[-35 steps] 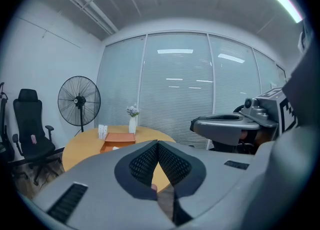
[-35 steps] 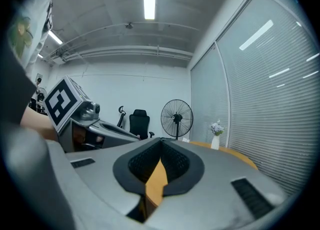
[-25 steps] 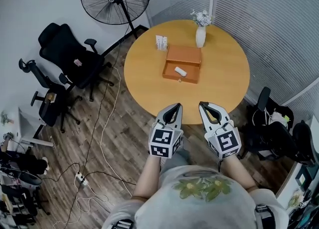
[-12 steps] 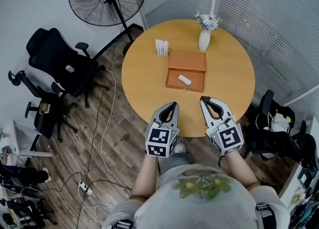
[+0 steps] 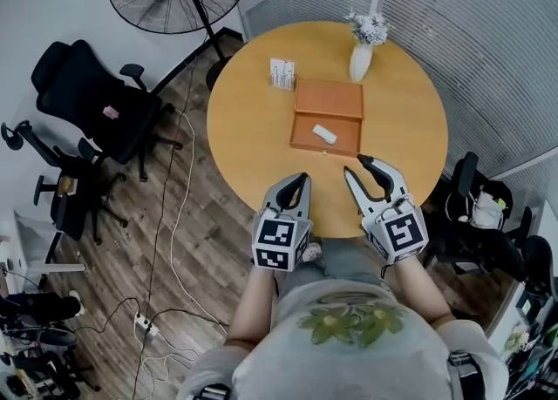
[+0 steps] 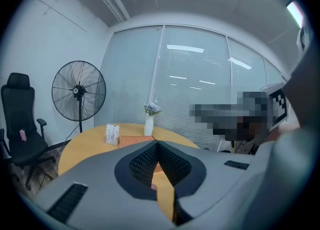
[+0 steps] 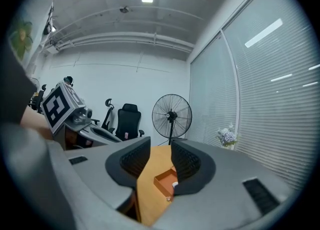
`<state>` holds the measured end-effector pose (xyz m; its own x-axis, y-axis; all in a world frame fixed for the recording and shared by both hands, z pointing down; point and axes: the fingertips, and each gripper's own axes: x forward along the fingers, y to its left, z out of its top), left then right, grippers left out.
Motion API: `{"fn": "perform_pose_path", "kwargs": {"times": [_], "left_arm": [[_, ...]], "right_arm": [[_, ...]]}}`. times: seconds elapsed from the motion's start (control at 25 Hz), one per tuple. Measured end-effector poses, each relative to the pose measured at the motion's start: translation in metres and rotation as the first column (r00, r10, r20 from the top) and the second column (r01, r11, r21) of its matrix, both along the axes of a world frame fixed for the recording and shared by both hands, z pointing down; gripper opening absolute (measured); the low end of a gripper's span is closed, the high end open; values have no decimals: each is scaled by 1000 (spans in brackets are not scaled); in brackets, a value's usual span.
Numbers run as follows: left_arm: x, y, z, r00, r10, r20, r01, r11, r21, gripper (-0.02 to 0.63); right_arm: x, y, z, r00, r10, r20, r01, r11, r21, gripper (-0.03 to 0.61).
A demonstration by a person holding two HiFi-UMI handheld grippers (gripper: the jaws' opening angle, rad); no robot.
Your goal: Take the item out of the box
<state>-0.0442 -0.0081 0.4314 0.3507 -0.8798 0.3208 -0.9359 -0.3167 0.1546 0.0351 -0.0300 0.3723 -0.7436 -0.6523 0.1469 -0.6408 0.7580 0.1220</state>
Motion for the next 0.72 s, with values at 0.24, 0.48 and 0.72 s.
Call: {"fn": "perform_pose_path", "kwargs": {"times": [0.24,0.48,0.72], "left_arm": [[0,-13,3,1000,12,-2,-12,1000,-8,-5],[-8,-33,3,1000,12,6,-12,1000,2,-5],[-14,-61,9,1000,24,16,-24,1000,-5,-5]], "right_arm": [[-7,-13,-1,1000,-12,-26,12,1000,14,218],[-8,-38,3,1000,7,-25,-7,1000,15,218],[-13,-68,11,999,15,-29,-15,1000,3,218]]}}
